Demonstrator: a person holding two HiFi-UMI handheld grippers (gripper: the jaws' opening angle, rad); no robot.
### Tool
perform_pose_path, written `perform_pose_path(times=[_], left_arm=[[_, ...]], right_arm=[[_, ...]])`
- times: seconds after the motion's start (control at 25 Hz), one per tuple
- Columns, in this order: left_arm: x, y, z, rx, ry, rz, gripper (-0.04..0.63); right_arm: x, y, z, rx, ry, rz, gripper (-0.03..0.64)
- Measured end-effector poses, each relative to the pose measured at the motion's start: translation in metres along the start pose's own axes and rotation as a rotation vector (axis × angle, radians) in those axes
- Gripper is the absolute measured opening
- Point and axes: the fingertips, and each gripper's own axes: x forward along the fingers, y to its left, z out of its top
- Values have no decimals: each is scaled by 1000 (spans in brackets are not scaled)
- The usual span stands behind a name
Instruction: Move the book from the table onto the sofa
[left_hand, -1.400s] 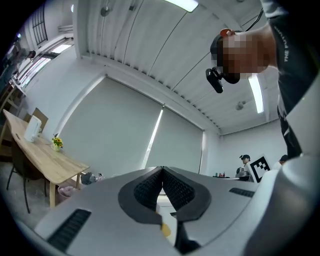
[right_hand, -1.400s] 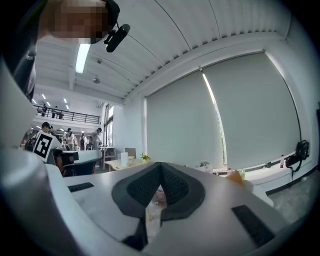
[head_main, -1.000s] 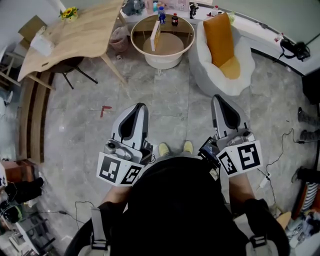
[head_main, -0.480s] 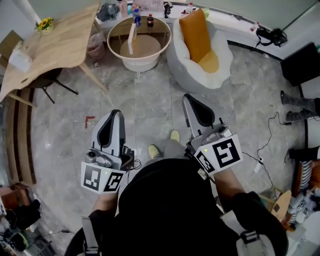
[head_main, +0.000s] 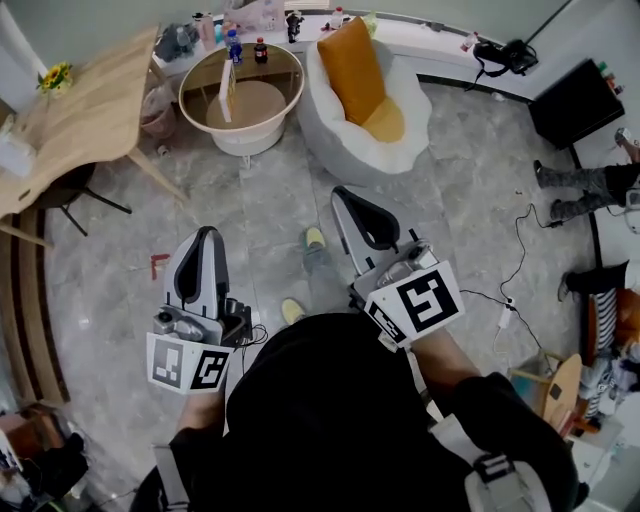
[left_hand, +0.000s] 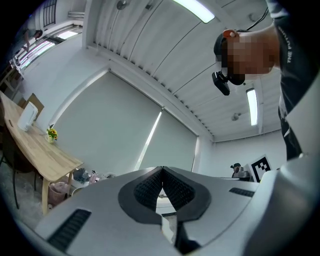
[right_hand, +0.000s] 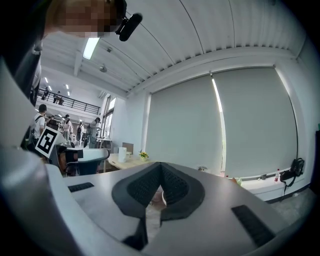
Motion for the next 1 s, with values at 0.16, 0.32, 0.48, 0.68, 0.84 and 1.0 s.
perform_pose_path(times=[0.16, 0.32, 0.48, 0.68, 0.84, 1.0], left_arm=[[-1, -1, 1, 4, -2, -1, 11], [1, -2, 2, 4, 0, 7, 11], [16, -5, -3, 16, -1, 7, 11], [25, -3, -2, 29, 13, 5, 12], [57, 12, -14, 34, 34, 10, 12], [80, 20, -23, 29, 53, 8, 11]], right_arm=[[1, 1, 2, -5, -1, 3, 9], [1, -1, 5, -7, -5, 8, 9], [4, -17, 3, -1, -15, 10, 9], [9, -24, 2, 16, -20, 6, 9], [33, -51, -8, 33, -14, 8, 9], [49, -71, -13, 48, -10, 6, 9]])
